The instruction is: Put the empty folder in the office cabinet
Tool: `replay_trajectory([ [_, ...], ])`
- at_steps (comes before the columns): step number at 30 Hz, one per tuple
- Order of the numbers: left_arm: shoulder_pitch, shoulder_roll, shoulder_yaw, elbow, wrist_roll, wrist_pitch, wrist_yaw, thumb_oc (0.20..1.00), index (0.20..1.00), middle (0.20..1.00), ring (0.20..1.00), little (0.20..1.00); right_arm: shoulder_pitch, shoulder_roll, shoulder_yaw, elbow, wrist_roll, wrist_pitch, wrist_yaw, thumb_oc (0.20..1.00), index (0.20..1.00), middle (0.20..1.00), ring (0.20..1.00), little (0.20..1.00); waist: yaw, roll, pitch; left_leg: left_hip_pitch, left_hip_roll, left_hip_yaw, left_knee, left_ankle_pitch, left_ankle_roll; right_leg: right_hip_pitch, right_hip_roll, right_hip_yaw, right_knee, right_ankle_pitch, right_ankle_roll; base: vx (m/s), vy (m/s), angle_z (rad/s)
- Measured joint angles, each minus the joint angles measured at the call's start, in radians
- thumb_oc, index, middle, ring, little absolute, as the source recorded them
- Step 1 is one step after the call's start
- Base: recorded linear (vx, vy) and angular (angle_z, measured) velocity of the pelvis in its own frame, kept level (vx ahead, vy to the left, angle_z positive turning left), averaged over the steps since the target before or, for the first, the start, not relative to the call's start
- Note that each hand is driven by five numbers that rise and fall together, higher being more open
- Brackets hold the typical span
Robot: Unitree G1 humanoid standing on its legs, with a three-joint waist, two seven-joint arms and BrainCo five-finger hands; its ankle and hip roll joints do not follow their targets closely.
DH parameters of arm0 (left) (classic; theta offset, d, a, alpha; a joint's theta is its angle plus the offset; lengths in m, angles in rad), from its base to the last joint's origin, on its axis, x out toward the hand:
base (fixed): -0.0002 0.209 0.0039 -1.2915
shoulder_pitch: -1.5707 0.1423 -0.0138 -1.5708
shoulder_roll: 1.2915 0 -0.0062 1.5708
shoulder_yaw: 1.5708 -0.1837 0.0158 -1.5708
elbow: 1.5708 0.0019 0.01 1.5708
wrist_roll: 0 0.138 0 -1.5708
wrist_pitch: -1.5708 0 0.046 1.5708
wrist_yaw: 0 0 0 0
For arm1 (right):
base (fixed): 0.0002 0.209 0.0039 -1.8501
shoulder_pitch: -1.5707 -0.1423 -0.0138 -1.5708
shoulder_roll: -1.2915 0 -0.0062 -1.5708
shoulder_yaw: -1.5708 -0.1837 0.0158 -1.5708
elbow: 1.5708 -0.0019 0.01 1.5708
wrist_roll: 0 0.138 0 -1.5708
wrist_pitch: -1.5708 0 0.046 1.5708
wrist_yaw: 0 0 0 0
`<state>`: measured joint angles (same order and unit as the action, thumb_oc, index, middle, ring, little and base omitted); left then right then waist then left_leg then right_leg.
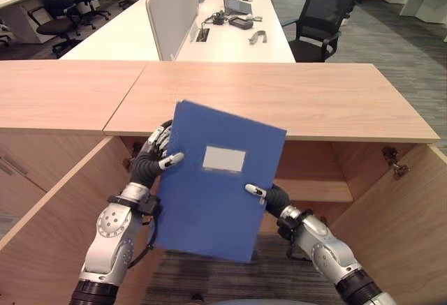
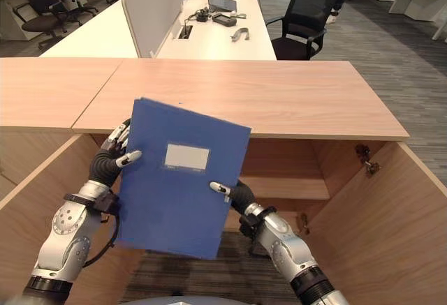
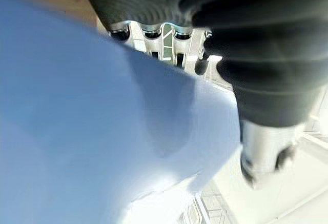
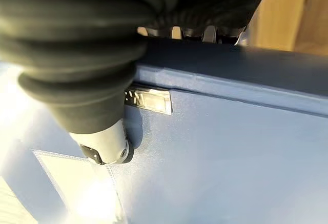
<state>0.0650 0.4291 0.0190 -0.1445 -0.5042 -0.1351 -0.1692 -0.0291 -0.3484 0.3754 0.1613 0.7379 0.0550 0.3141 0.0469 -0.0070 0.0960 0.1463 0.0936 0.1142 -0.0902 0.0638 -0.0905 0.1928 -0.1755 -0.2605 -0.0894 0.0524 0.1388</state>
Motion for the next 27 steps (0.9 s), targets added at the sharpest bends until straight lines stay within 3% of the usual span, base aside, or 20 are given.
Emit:
replay_trajectory([
  [2, 0.023, 0.002, 0.035, 0.016, 0.0, -0.001, -0.016, 1.0, 1.0, 1.0, 1.0, 1.0, 0.03, -0.006, -0.029, -0.001, -0.029, 0.0, 0.003, 0.2, 0.2, 0.2, 0.2, 0.2, 0.0, 0.004, -0.001, 0.0, 0.0, 0.0, 0.0, 0.0, 0.0, 0.0, 0.0, 0.0, -0.001, -0.001, 0.0, 0.0, 0.0, 0.0],
  [6, 0.102, 0.011, 0.099, 0.114, 0.002, -0.008, -0.08, 1.0, 1.0, 1.0, 1.0, 1.0, 0.071, -0.079, -0.142, -0.065, -0.273, -0.012, -0.01, 0.2, 0.2, 0.2, 0.2, 0.2, -0.005, 0.02, 0.003, -0.003, 0.0, 0.0, -0.009, -0.005, 0.005, -0.003, -0.002, 0.0, -0.005, -0.005, 0.006, 0.0, 0.0, 0.0],
  [7, 0.144, 0.005, 0.098, 0.176, 0.002, -0.003, -0.103, 1.0, 1.0, 1.0, 1.0, 1.0, 0.086, -0.11, -0.212, -0.082, -0.393, -0.066, -0.042, 0.2, 0.2, 0.2, 0.2, 0.2, -0.007, 0.026, 0.007, -0.006, -0.001, 0.0, -0.009, -0.006, 0.007, -0.005, -0.002, 0.0, -0.005, -0.004, 0.004, 0.0, 0.0, 0.0],
  [10, 0.187, -0.003, 0.075, 0.284, 0.001, 0.003, -0.144, 1.0, 1.0, 1.0, 1.0, 1.0, 0.086, -0.101, -0.264, -0.085, -0.491, -0.113, -0.09, 0.2, 0.2, 0.2, 0.2, 0.2, -0.012, 0.035, 0.007, -0.01, 0.0, 0.0, -0.009, -0.005, 0.005, -0.01, -0.001, 0.001, -0.005, -0.003, 0.002, 0.0, 0.0, 0.0],
  [14, 0.248, -0.041, 0.038, 0.438, 0.001, 0.02, -0.183, 1.0, 1.0, 1.0, 1.0, 1.0, 0.09, -0.1, -0.243, -0.084, -0.654, -0.16, -0.152, 0.2, 0.2, 0.2, 0.2, 0.2, -0.007, 0.039, 0.006, -0.019, 0.0, -0.001, 0.0, -0.001, 0.001, -0.018, 0.0, -0.001, -0.005, -0.003, 0.002, -0.01, -0.003, 0.01],
  [18, 0.232, -0.069, 0.002, 0.69, 0.028, 0.028, -0.162, 1.0, 1.0, 1.0, 1.0, 1.0, 0.092, -0.096, -0.166, -0.075, -0.697, -0.165, -0.162, 0.2, 0.2, 0.2, 0.2, 0.2, -0.01, 0.039, 0.008, -0.021, 0.0, -0.001, 0.0, -0.001, 0.001, -0.02, 0.0, -0.002, -0.005, -0.004, 0.002, -0.02, -0.009, 0.0],
  [24, 0.207, -0.11, -0.069, 1.054, 0.242, 0.029, -0.112, 1.0, 1.0, 1.0, 1.0, 1.0, 0.091, -0.082, -0.092, 0.079, -0.721, -0.175, -0.158, 0.2, 0.2, 0.2, 0.2, 0.2, -0.009, 0.021, 0.014, -0.024, 0.0, -0.002, -0.009, -0.001, 0.001, -0.027, -0.001, -0.002, -0.005, -0.007, 0.006, 0.0, 0.0, 0.0],
  [27, 0.199, -0.121, -0.086, 1.079, 0.302, 0.026, -0.095, 1.0, 1.0, 1.0, 1.0, 1.0, 0.093, -0.073, -0.089, 0.126, -0.719, -0.171, -0.16, 0.2, 0.2, 0.2, 0.2, 0.2, -0.008, 0.021, 0.017, -0.036, 0.0, -0.004, -0.009, 0.001, 0.002, -0.034, -0.001, -0.003, -0.005, -0.005, 0.005, 0.0, 0.001, 0.01],
])
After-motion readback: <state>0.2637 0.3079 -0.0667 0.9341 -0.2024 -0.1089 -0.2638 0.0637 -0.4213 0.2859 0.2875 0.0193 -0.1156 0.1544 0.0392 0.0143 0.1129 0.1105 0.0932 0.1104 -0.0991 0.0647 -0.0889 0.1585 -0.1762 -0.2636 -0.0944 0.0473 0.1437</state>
